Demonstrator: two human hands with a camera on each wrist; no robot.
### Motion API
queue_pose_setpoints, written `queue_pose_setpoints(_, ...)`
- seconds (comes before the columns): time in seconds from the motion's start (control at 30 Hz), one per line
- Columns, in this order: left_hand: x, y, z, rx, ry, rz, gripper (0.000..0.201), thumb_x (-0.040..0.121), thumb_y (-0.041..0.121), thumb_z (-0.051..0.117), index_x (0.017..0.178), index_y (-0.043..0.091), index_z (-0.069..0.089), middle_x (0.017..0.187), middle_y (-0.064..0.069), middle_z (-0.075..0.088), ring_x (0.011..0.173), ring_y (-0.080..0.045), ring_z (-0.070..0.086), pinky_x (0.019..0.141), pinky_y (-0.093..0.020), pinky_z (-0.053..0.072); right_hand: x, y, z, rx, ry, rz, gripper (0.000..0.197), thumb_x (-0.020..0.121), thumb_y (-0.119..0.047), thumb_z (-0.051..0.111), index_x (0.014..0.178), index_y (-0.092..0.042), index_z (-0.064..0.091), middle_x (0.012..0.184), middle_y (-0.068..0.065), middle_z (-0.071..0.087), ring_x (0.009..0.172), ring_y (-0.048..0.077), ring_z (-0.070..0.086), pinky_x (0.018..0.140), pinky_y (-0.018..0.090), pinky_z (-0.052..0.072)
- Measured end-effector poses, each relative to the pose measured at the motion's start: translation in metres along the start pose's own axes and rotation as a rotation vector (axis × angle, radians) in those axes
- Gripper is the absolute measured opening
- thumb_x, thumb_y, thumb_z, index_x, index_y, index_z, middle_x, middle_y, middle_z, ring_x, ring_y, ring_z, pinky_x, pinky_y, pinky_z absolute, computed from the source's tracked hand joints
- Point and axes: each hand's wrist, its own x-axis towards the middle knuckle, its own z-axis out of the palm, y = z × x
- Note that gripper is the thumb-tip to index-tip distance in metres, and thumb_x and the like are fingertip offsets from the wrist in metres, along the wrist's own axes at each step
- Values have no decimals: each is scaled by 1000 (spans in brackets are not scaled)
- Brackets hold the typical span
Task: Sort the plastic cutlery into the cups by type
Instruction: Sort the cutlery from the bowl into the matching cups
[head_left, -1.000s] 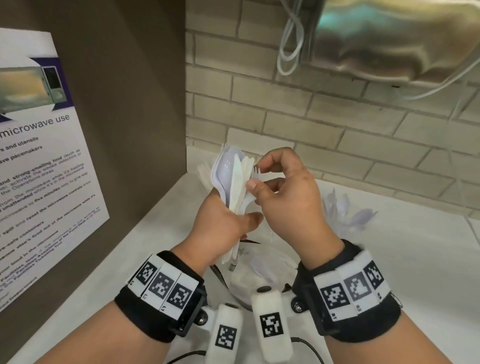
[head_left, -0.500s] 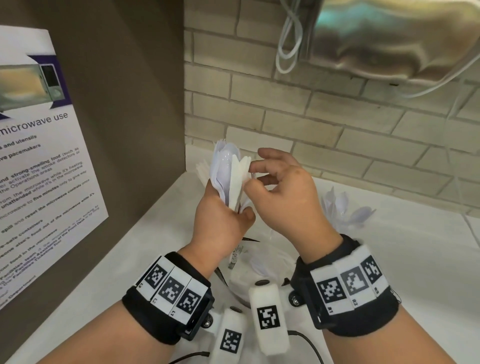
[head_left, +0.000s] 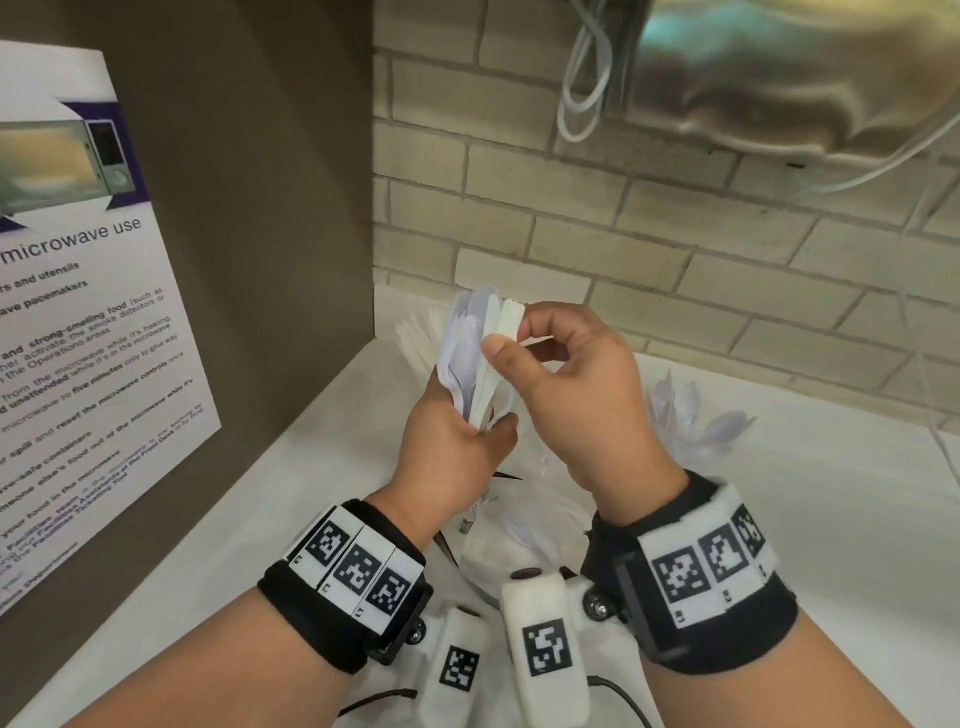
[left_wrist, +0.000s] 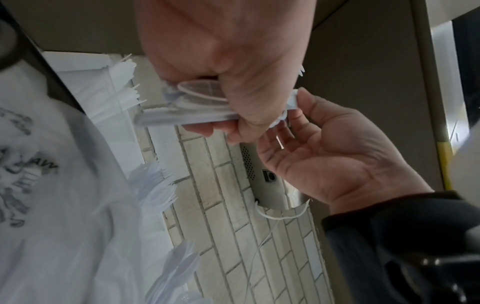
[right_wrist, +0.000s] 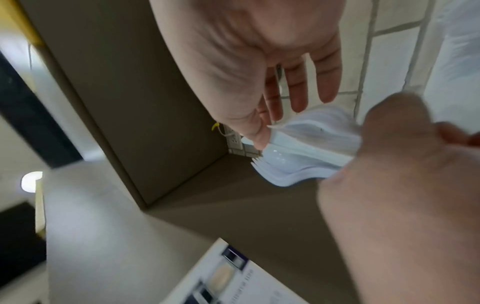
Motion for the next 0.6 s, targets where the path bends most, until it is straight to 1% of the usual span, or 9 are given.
queue_pose_setpoints(0.07, 0, 1, -1, 27, 19, 13, 36, 81, 9, 68, 115, 6, 56, 78, 10, 62, 68, 0, 61, 53, -3, 39, -3, 0, 2, -151, -39, -57, 16, 78, -34, 75, 88, -26, 65, 109, -12, 57, 89, 2, 57, 76, 13, 45)
queue_pose_setpoints(0.1, 0, 1, -2, 31, 23, 23, 37, 81, 9, 67, 117, 5, 56, 77, 10, 61, 68, 0, 60, 52, -2, 38, -3, 2, 2, -199, -54, -76, 18, 78, -35, 75, 90, -24, 66, 110, -12, 55, 88, -1, 54, 75, 9, 42)
queue_pose_setpoints(0.17, -1, -1, -1, 30, 15, 43, 42, 82, 11, 68, 122, 9, 55, 83, 6, 64, 75, -3, 63, 54, -4, 41, 0, 4, 0, -218, -83, -59, 17, 80, -34, 73, 91, -21, 68, 112, -9, 54, 85, -1, 53, 73, 6, 41)
queue_pose_setpoints(0.23, -2, -3, -1, 25, 6, 36, 42, 81, 15, 69, 120, 14, 56, 86, 6, 67, 77, -4, 66, 56, -7, 43, 2, 4, -3, -156, -97, -12, 12, 83, -32, 71, 90, -23, 66, 111, -9, 54, 75, 1, 51, 68, 7, 41)
queue_pose_setpoints(0.3, -2, -4, -2, 3, 10, 15, 39, 80, 16, 70, 117, 17, 57, 82, 9, 65, 71, 3, 63, 55, -6, 42, 2, 2, -5, -58, -83, -12, 9, 86, -29, 68, 91, -24, 64, 106, -5, 59, 69, 3, 51, 69, 14, 44)
queue_pose_setpoints(0.4, -4, -3, -2, -21, 7, 22, 44, 80, 16, 72, 121, 21, 56, 92, 10, 68, 81, 0, 65, 62, -7, 46, 1, -1, -4, 79, -63, -11, 21, 86, -35, 61, 99, -18, 60, 94, 7, 68, 79, 21, 62, 75, 44, 54)
queue_pose_setpoints(0.43, -5, -2, -2, -26, 3, 35, 46, 80, 15, 72, 123, 23, 56, 96, 11, 68, 84, 1, 65, 66, -7, 47, 1, 0, -4, 101, -64, -3, 25, 85, -38, 57, 101, -19, 58, 91, 8, 70, 82, 25, 65, 76, 50, 54)
queue_pose_setpoints(0.5, -6, -2, -1, -37, 0, 58, 49, 81, 12, 71, 125, 26, 57, 97, 13, 68, 86, 5, 64, 68, -5, 47, 2, 1, -5, 107, -74, -3, 27, 85, -37, 54, 104, -19, 56, 88, 7, 72, 84, 26, 68, 77, 53, 54)
queue_pose_setpoints(0.6, -6, -2, -1, -51, -13, 76, 51, 80, 11, 71, 125, 29, 57, 97, 13, 69, 85, 4, 64, 69, -6, 47, 3, 3, -8, 131, -118, -24, 19, 91, -26, 52, 108, -19, 55, 88, 0, 72, 88, 19, 69, 83, 48, 55)
